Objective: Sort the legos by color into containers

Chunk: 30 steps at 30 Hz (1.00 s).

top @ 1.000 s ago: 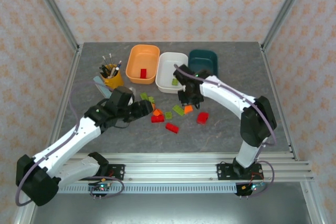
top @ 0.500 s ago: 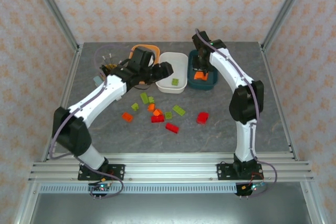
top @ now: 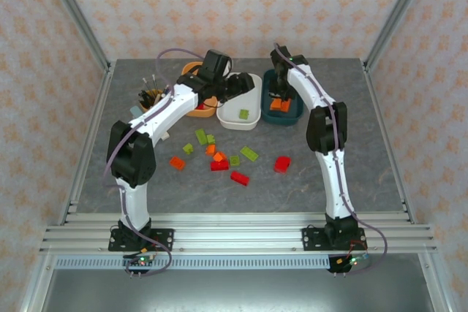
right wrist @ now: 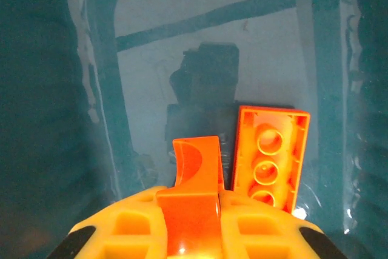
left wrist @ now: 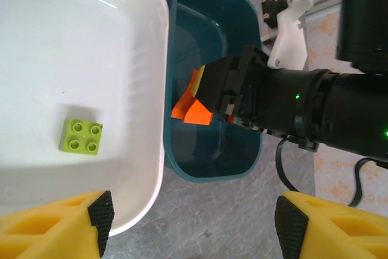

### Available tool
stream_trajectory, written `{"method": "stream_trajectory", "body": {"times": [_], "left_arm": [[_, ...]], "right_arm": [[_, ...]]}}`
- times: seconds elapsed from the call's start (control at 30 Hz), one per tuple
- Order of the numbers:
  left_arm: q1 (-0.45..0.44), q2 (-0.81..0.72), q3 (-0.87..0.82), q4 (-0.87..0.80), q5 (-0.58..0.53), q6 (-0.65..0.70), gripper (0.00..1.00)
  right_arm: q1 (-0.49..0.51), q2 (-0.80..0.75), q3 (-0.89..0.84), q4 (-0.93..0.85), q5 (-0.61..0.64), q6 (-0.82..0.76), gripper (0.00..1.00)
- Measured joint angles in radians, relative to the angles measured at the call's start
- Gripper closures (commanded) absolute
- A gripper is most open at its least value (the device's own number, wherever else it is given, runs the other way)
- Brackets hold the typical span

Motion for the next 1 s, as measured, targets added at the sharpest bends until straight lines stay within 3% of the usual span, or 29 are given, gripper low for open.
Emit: {"method": "stream_trajectory", "body": {"times": [0.3,0.57,0.73,1.0], "left_arm": [[0.0,-0.002,-0.027,-0.019,-0.002,0.019,0.26],[-0.003,-0.188,-0.196,-0.097,-0.043,0.049,0.27],[-0.039,-0.37,-0.352,-0.18,-0.103,0.109,0.28],[-0.1,-0.508,-0.604,-0.315,-0.135,0.34,0.31]], "right_arm": [[-0.003,0.049,0.028,-0.027,-0.04,0.025,0.51],[0.004,-0.015,0.013,-0.023,-0.048,0.024,0.46],[0.055,-0.327,-0.268,0.084,-0.05,0.024,0.47],[0.239,-0.935,-0.988,0.423,-0.171,0.006,0.44]]}}
